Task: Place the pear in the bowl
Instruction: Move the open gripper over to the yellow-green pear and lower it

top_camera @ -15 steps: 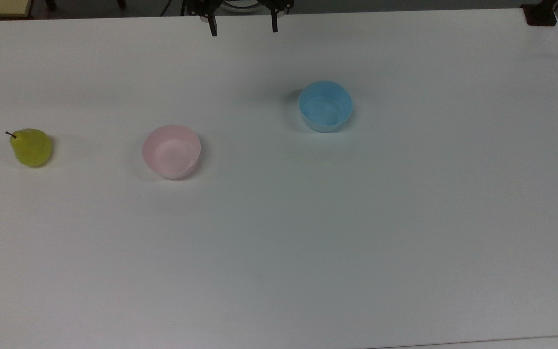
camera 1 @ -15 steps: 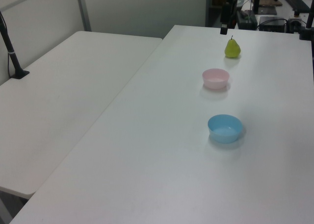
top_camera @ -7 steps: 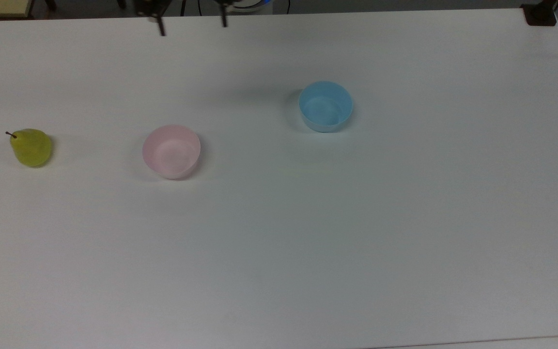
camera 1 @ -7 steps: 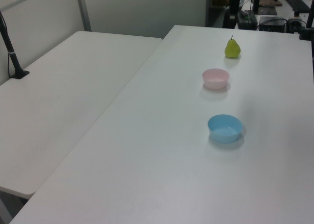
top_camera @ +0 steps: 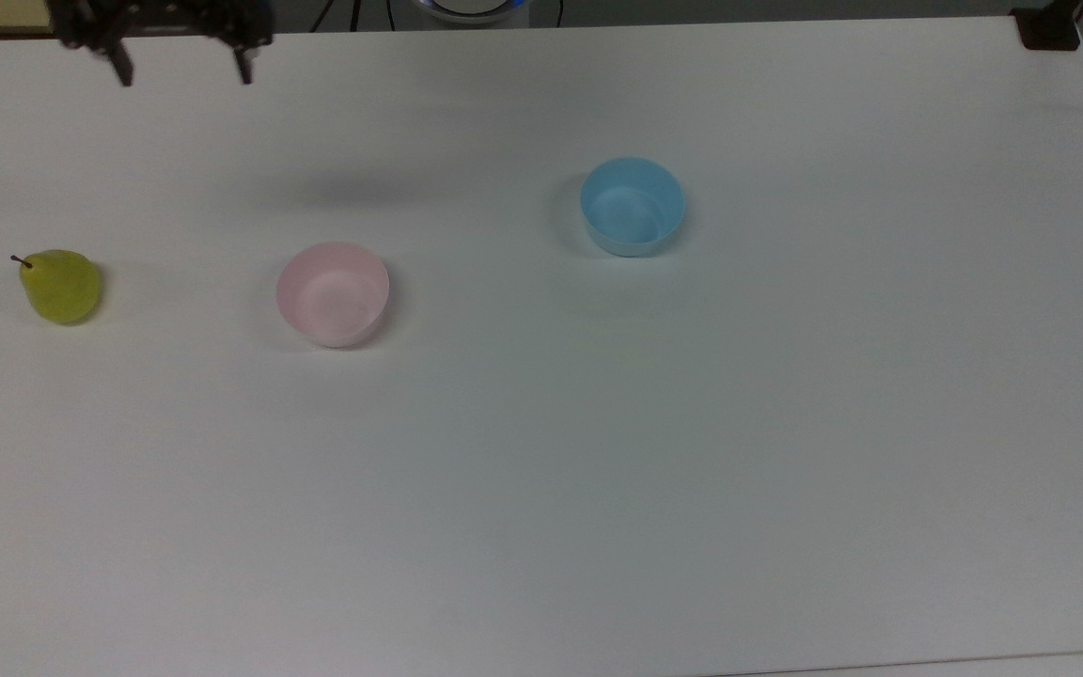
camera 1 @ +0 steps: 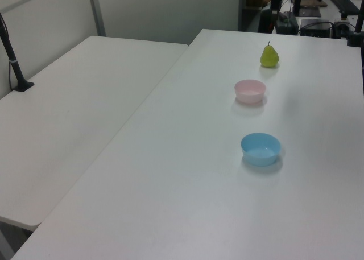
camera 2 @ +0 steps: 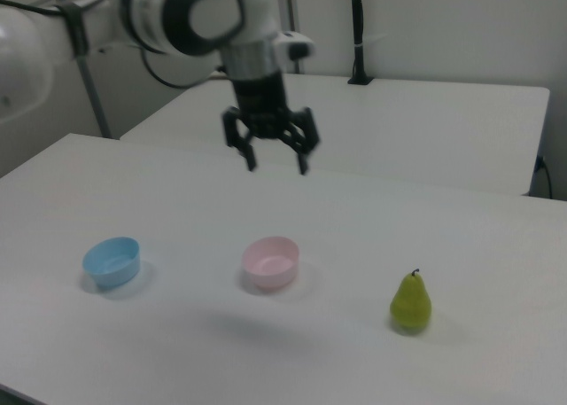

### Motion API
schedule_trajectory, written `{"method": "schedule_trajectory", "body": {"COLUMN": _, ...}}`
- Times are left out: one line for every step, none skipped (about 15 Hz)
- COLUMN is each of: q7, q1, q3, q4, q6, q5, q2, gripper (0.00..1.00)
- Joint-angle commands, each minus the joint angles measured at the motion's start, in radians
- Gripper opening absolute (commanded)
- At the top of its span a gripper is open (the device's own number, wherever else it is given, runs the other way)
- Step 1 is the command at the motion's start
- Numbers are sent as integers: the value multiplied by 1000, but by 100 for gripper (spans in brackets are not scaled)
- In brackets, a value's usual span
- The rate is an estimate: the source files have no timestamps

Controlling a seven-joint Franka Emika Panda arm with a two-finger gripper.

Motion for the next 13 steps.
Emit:
{"method": "schedule_trajectory", "body": {"q7": -64, "q1": -81, "q3": -2, "q4": 31, "q6": 107, "q5": 10, "q2": 87, "gripper": 100}}
{"method": "schedule_trajectory", "body": {"q7": -68, "q1": -103, "q3": -2, "q4": 31, "q6": 124, "q5": 33, "q2": 115, "gripper": 100}}
{"method": "schedule_trajectory", "body": {"q7": -71, "q1": -124, "q3": -4, "q4": 31, "q6": 146, "q5": 49, "q2": 136, "gripper": 100}}
{"method": "schedule_trajectory", "body": {"q7": -69, "q1": -141, "q3": -4, "q4": 31, "q6": 176, "q5": 57, "q2": 156, "gripper": 100}}
{"method": "schedule_trajectory", "body": {"q7": -66, "q1": -155, "q3": -4, "q4": 32, "q6": 205, "q5": 57, "q2": 181, "gripper": 100}}
{"method": "schedule_trajectory", "body": {"q7": -68, "q1": -161, "q3": -4, "q4": 32, "q6": 230, "q5": 56, "q2": 202, "gripper": 100}}
{"method": "schedule_trajectory", "body": {"q7": -69, "q1": -161, "q3": -5, "q4": 32, "q6": 251, "q5": 48, "q2": 231, "gripper": 100}}
{"method": "schedule_trajectory", "body": {"q7": -69, "q1": -161, "q3": -5, "q4": 35, "q6": 273, "q5": 45, "q2": 262, "gripper": 100}}
{"method": "schedule_trajectory", "body": {"q7": -68, "q1": -163, "q3": -14, "q4": 40, "q6": 296, "q5": 45, "q2": 285, "gripper": 100}}
{"method": "schedule_trajectory", "body": {"q7": -68, "q1": -163, "q3": -25, "q4": 37, "q6": 322, "q5": 47, "q2": 302, "gripper": 100}}
{"method": "schedule_trajectory", "body": {"q7": -66, "q1": -163, "q3": -30, "q4": 34, "q6": 347, "q5": 50, "q2": 314, "gripper": 100}}
{"method": "schedule_trajectory", "body": {"q7": -66, "q1": -167, "q3": -31, "q4": 32, "q6": 365, "q5": 47, "q2": 327, "gripper": 100}}
{"method": "schedule_trajectory", "body": {"q7": -69, "q1": -175, "q3": -33, "q4": 32, "q6": 374, "q5": 42, "q2": 341, "gripper": 100}}
